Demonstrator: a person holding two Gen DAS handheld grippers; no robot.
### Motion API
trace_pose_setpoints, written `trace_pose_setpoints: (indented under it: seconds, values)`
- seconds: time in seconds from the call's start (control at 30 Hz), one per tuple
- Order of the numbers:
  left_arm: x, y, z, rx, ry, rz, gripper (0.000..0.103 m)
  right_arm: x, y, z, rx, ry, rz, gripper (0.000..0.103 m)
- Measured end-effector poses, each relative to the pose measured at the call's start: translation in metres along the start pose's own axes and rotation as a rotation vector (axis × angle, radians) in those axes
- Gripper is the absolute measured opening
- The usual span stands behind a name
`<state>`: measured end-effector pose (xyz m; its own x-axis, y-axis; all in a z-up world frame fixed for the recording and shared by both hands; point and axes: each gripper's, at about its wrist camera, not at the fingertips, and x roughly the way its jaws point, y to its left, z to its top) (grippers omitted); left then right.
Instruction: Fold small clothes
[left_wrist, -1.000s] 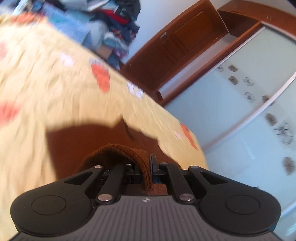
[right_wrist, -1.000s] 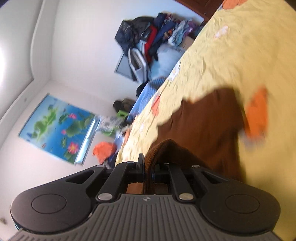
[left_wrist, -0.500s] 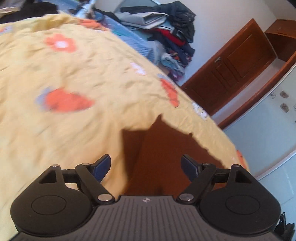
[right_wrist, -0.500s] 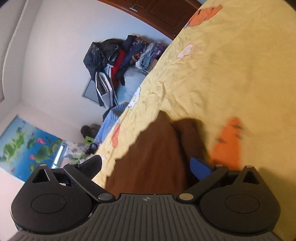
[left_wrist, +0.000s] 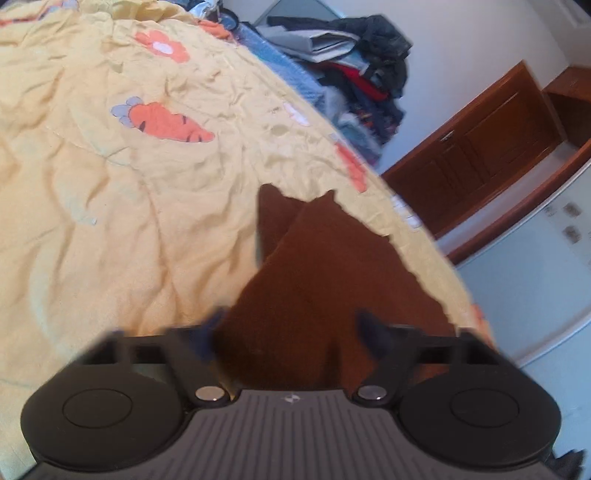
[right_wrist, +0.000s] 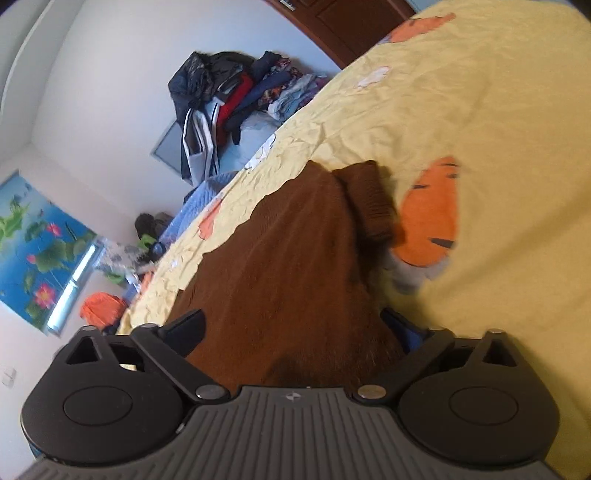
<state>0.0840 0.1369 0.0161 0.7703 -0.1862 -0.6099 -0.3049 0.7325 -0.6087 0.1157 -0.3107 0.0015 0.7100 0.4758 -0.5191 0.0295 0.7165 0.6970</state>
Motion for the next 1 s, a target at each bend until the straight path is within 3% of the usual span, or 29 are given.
trace_pose_setpoints:
  seconds: [0.03,0.07,0.2,0.33,0.47,0.53,0.57,0.63,0.67,0.7,0.73,0.8,0.83,0.9,1.0]
  values:
    - [0.005,0.0,0.002,0.005,0.035,0.016,0.019,0.004,0.0,0.002,0.004,0.036,-0.014,0.055]
    - [0.005,0.001,0.003,0.004,0.038,0.014,0.017,0.012,-0.003,0.004,0.022,0.091,-0.015,0.02]
    - [-0.013,0.001,0.009,0.035,0.065,-0.007,0.01,-0.001,-0.004,0.002,0.021,0.094,-0.002,0.021]
    - [-0.063,0.001,0.005,0.091,0.068,-0.077,0.008,-0.04,0.015,-0.013,-0.049,0.082,0.083,0.02]
    - [-0.112,0.031,-0.016,0.131,0.118,-0.074,0.008,-0.083,0.02,-0.049,-0.065,0.154,0.151,0.02]
    - [-0.121,0.051,-0.03,0.192,0.166,-0.048,0.012,-0.097,0.015,-0.07,-0.062,0.213,0.129,0.022]
    - [-0.123,0.061,-0.035,0.208,0.176,0.014,0.012,-0.1,0.013,-0.078,-0.064,0.238,0.098,0.03]
    - [-0.13,0.076,-0.034,0.198,0.161,0.071,0.024,-0.108,0.008,-0.084,-0.076,0.242,0.04,0.048]
    - [-0.134,0.078,-0.027,0.181,0.144,0.074,0.026,-0.112,0.008,-0.078,-0.087,0.227,0.017,0.067]
    - [-0.138,0.076,-0.017,0.174,0.108,0.075,0.026,-0.118,0.009,-0.069,-0.094,0.18,0.0,0.079]
    - [-0.141,0.069,-0.006,0.185,0.06,0.075,0.031,-0.121,0.011,-0.057,-0.105,0.117,-0.01,0.082]
    - [-0.137,0.047,0.014,0.252,-0.032,0.074,0.063,-0.121,0.019,-0.028,-0.14,0.021,-0.024,0.087]
    - [-0.129,0.034,0.022,0.296,-0.072,0.082,0.087,-0.116,0.024,-0.012,-0.159,-0.008,-0.028,0.087]
    - [-0.097,0.006,0.036,0.381,-0.097,0.113,0.09,-0.092,0.029,0.015,-0.203,-0.028,-0.032,0.087]
    - [-0.024,-0.02,0.052,0.429,0.029,0.132,0.088,-0.03,0.037,0.042,-0.232,0.054,-0.059,0.085]
